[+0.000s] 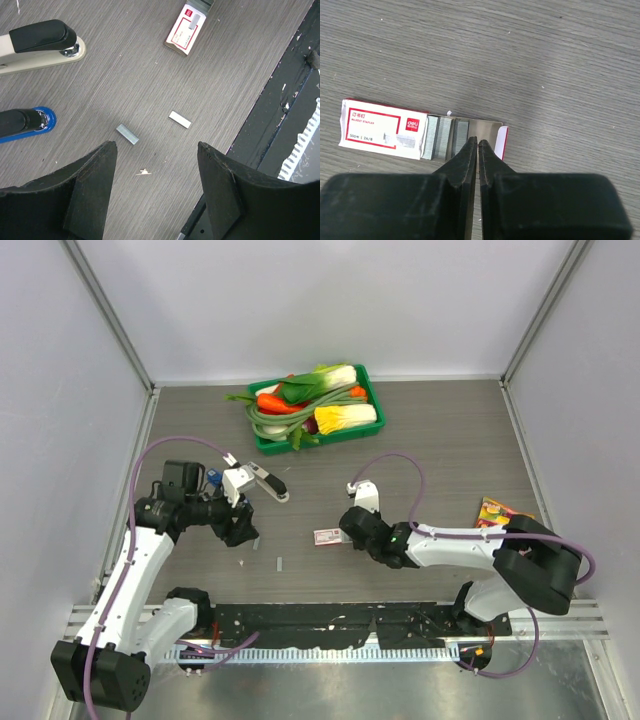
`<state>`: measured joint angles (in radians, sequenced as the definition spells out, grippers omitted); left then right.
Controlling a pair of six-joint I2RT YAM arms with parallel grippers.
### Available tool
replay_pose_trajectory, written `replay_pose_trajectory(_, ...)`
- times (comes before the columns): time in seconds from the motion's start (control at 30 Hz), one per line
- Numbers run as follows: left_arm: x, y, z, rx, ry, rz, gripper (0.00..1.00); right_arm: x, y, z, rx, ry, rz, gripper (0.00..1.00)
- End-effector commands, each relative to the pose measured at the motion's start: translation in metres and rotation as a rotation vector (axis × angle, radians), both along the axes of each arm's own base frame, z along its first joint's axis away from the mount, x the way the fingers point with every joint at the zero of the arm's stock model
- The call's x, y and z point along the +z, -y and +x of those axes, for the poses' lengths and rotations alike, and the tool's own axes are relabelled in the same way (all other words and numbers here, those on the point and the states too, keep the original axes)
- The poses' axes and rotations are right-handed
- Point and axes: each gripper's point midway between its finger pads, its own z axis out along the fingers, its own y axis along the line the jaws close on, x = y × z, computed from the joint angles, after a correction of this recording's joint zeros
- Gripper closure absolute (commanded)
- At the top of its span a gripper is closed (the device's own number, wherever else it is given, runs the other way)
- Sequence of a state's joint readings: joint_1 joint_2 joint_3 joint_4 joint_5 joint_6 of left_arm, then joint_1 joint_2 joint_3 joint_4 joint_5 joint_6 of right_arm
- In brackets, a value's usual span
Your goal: Unload the staples from the stapler
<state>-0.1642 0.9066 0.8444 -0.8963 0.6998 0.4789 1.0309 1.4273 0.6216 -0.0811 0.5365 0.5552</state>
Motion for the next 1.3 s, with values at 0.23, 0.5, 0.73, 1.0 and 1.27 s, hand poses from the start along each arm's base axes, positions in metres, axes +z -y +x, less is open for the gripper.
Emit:
replay_pose_trajectory(0.23, 0.009, 0.002, -0.001, -0.016, 0.028, -0.009, 0.31, 0.004, -0.018, 0.004, 0.012, 0.004, 0.064, 0.9)
replay_pose_trajectory(0.5, 0.008, 0.002, -0.001, -0.018, 0.031, -0.004, 0.31, 0.006, -0.02, 0.004, 0.018, 0.005, 0.078, 0.91)
replay_pose_trajectory(0.73, 0.008, 0.001, -0.001, -0.019, 0.035, -0.002, 0.31, 0.005, -0.025, 0.002, 0.033, 0.0, 0.082, 0.91)
replay_pose_trajectory(1.0, 0.006, 0.0, -0.001, -0.02, 0.036, 0.006, 0.31, 0.007, -0.034, 0.001, 0.059, 0.003, 0.079, 0.91)
replay_pose_trajectory(1.27, 0.005, 0.0, -0.001, -0.022, 0.028, 0.005, 0.3, 0.013, -0.043, 0.004, 0.077, 0.014, 0.08, 0.91)
